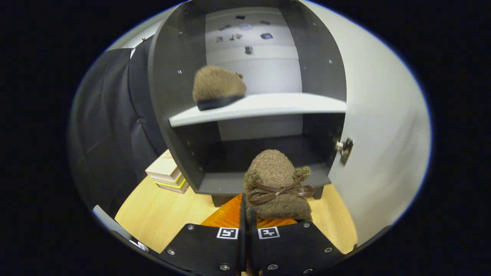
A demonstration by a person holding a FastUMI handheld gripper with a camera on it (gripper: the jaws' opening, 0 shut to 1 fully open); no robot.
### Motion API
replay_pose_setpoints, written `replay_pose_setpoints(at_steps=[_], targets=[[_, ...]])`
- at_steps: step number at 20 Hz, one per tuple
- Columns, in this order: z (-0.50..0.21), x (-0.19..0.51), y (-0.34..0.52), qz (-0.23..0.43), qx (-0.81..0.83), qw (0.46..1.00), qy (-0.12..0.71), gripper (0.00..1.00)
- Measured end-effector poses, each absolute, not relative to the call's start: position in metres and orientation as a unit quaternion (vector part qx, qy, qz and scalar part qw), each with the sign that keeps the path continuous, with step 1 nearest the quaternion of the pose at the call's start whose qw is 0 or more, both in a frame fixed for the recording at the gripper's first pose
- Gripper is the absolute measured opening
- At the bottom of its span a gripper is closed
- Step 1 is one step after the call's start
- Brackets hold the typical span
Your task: Open the shoe cabinet door, grab the shoes and put them into the shoe cabinet, then close the shoe cabinet door.
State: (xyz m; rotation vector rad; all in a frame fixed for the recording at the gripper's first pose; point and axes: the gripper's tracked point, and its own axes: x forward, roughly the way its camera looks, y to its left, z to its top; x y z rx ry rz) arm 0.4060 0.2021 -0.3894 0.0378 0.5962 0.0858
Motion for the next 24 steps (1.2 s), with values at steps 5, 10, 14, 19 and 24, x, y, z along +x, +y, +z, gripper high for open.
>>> replay_pose_setpoints(at_steps=[5,10,14,19,24], targets=[[-0.309,0.399,0.189,0.027,0.006,0.972,0.235,0.05],[-0.264,0.425,0.179,0.02,-0.017,0.977,0.212,0.05],[-0.255,0.466,0.169,0.017,-0.011,0.977,0.211,0.04],[-0.252,0.535,0.167,0.034,0.001,0.979,0.2,0.05],[-0.247,0.589,0.173,0.059,0.005,0.98,0.188,0.04]])
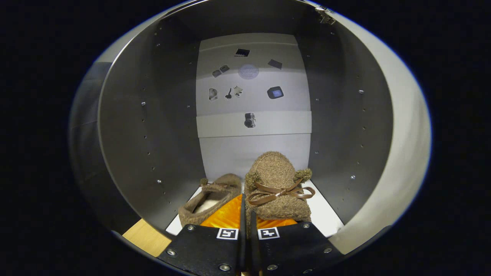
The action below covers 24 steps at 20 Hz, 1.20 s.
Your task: Open the shoe cabinet door, grab the shoes and put them into the shoe cabinet, then close the shoe cabinet door.
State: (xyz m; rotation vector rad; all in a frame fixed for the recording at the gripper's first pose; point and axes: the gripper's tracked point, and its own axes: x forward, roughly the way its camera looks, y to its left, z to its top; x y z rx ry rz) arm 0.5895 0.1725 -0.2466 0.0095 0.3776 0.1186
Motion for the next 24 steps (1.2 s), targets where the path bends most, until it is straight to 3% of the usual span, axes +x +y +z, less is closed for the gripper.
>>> replay_pose_setpoints(at_steps=[9,14,18,24], targets=[[-0.294,0.648,0.164,0.06,0.008,0.973,0.224,0.05],[-0.304,0.658,0.159,0.059,0.014,0.97,0.234,0.11],[-0.305,0.658,0.154,0.048,0.047,0.965,0.253,0.21],[-0.292,0.641,0.159,0.054,0.078,0.96,0.265,0.53]])
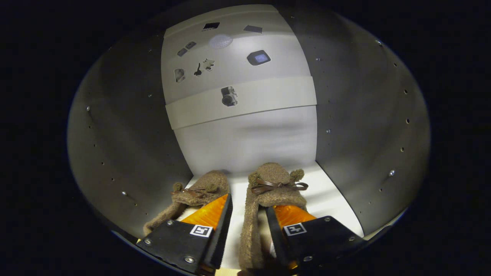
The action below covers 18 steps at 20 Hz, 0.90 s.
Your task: Open the shoe cabinet door, grab the shoes and put them into the shoe cabinet, then close the shoe cabinet door.
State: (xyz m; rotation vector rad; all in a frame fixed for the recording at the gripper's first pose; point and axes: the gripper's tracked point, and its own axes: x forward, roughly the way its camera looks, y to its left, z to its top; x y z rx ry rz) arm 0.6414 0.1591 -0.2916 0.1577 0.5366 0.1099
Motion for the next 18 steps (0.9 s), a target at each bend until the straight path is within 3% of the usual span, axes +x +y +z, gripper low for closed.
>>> replay_pose_setpoints(at_steps=[1,11,18], targets=[[-0.288,0.638,0.16,0.053,0.076,0.96,0.264,0.58],[-0.239,0.559,0.182,0.039,0.04,0.971,0.233,0.72],[-0.21,0.454,0.194,0.01,0.037,0.974,0.222,0.83]])
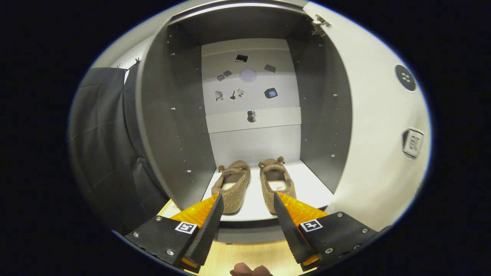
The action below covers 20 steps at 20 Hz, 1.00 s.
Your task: Open the shoe cabinet door, grab the shoes and put them into the shoe cabinet, then close the shoe cabinet door.
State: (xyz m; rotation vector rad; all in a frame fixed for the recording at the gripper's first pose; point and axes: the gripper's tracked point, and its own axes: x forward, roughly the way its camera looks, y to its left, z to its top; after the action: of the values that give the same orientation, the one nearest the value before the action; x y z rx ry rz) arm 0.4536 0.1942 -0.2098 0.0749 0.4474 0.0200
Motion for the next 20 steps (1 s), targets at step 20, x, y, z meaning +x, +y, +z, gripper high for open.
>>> replay_pose_setpoints(at_steps=[20], targets=[[-0.116,0.222,0.089,0.067,0.054,0.979,0.186,0.88]])
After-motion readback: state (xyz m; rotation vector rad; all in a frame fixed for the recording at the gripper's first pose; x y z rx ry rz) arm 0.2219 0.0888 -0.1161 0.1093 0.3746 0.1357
